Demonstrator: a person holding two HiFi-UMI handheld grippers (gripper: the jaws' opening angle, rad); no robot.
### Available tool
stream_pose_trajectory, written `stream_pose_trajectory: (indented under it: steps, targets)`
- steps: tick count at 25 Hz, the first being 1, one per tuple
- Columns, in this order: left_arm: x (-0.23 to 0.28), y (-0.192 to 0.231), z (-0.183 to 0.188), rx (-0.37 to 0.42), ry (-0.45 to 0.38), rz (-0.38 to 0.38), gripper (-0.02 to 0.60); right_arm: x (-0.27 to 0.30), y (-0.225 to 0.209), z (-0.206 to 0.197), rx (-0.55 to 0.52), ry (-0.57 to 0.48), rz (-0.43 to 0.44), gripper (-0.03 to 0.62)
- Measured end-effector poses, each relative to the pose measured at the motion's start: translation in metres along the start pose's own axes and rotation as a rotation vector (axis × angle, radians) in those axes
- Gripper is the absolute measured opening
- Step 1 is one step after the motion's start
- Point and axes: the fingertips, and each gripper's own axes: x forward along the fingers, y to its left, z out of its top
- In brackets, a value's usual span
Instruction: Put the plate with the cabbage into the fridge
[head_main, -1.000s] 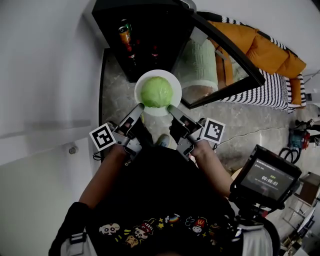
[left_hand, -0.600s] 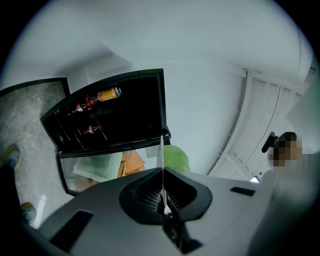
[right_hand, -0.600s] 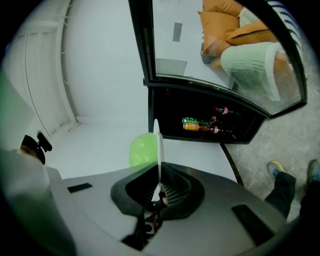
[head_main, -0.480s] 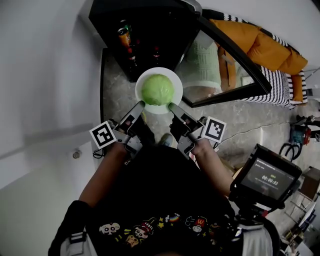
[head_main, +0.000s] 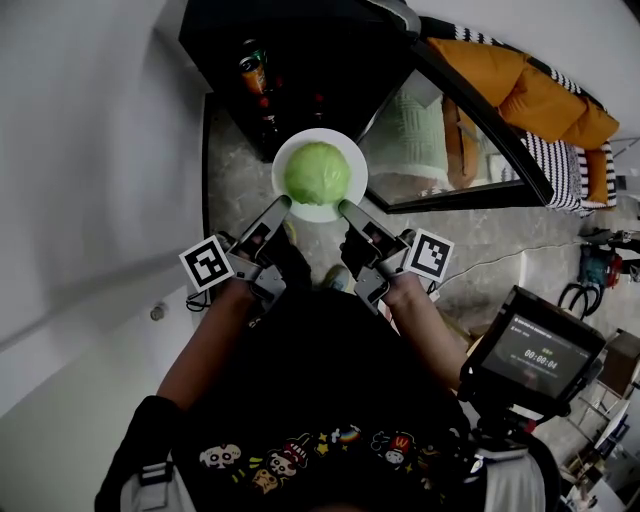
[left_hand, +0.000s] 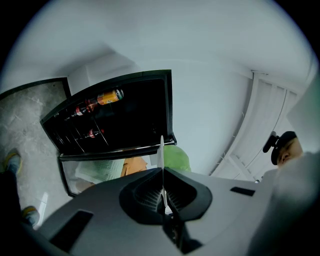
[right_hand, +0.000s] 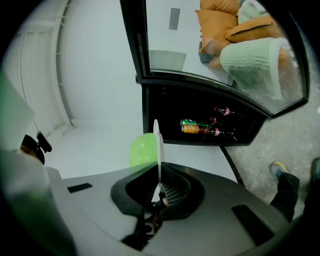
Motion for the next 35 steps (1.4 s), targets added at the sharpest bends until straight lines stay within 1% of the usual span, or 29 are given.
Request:
stream_pose_trajectory:
  steps: [11,21,24,29,35]
  targets:
    - [-0.001,0.005,-0.003,-0.037,-0.006,0.012,0.009,0.000,-0.004,0.000,0.001,-0.002,-0.016,0.015]
    - [0.001,0.011,-0.004,-0.058,0.014,0.028,0.009,-0.003,-0.008,0.001,0.010,-0.017,-0.039,0.015]
    - [0.002,0.013,-0.004,-0.074,0.031,0.031,0.009,-0.003,-0.010,0.000,0.017,-0.029,-0.056,0.015]
    - [0.002,0.017,-0.007,-0.118,0.038,0.024,0.008,-0.006,-0.012,-0.001,0.020,-0.029,-0.099,0.015]
    - [0.001,0.022,-0.006,-0.116,0.059,0.049,0.009,-0.006,-0.015,-0.003,0.025,-0.030,-0.116,0.015]
